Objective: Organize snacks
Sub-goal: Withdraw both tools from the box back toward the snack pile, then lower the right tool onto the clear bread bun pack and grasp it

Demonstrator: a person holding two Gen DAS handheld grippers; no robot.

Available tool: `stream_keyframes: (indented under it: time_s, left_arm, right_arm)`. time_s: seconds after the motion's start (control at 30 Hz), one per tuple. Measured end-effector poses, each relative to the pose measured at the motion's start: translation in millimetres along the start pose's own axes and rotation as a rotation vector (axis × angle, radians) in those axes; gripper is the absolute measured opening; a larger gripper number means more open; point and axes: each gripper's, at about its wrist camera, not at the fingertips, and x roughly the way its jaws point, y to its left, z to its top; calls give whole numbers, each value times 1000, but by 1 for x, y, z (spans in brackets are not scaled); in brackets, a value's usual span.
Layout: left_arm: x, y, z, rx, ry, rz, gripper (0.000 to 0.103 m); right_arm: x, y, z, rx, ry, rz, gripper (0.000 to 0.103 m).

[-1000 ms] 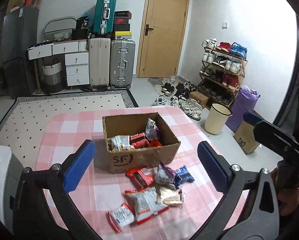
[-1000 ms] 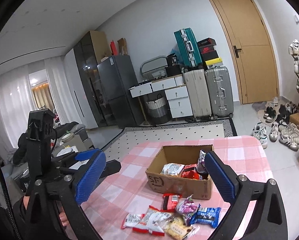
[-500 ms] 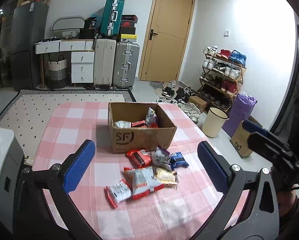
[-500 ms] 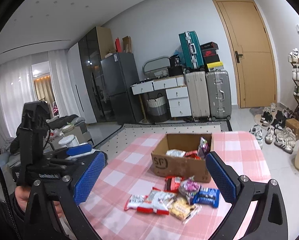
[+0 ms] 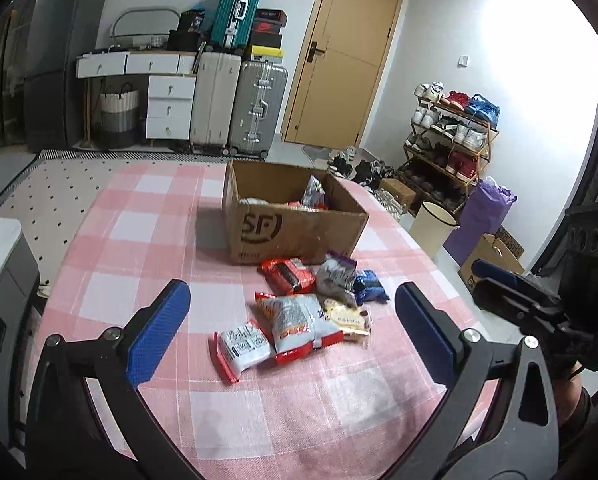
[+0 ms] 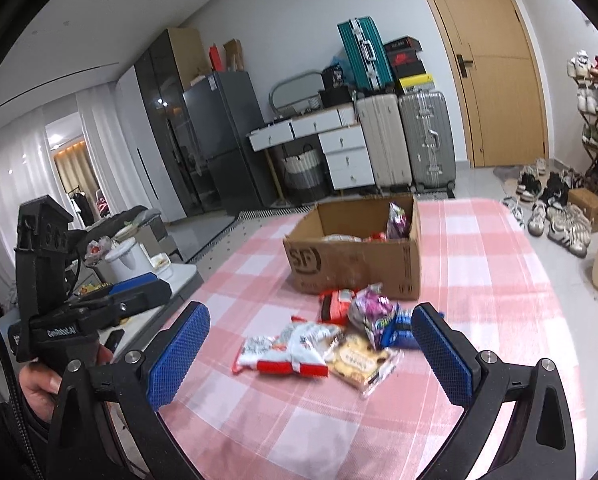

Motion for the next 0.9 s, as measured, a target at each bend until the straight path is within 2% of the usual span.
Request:
stream_keyframes:
  time_s: [0.3, 0.5, 0.6, 0.9]
  left_arm:
    - [35, 10, -24, -8, 43, -36, 102]
    - [63, 17, -35, -15, 83, -50, 102]
    - [76, 24, -38, -26, 104, -52, 102]
    - [108, 45, -47, -65, 149, -65, 102]
  right_arm:
    - [51, -25, -33, 60, 129, -37, 103]
    - [96, -57, -49, 171, 238, -106, 103]
    - [116, -71, -56, 231, 287, -106, 102]
    - [160, -71, -59, 221, 348, -130, 101]
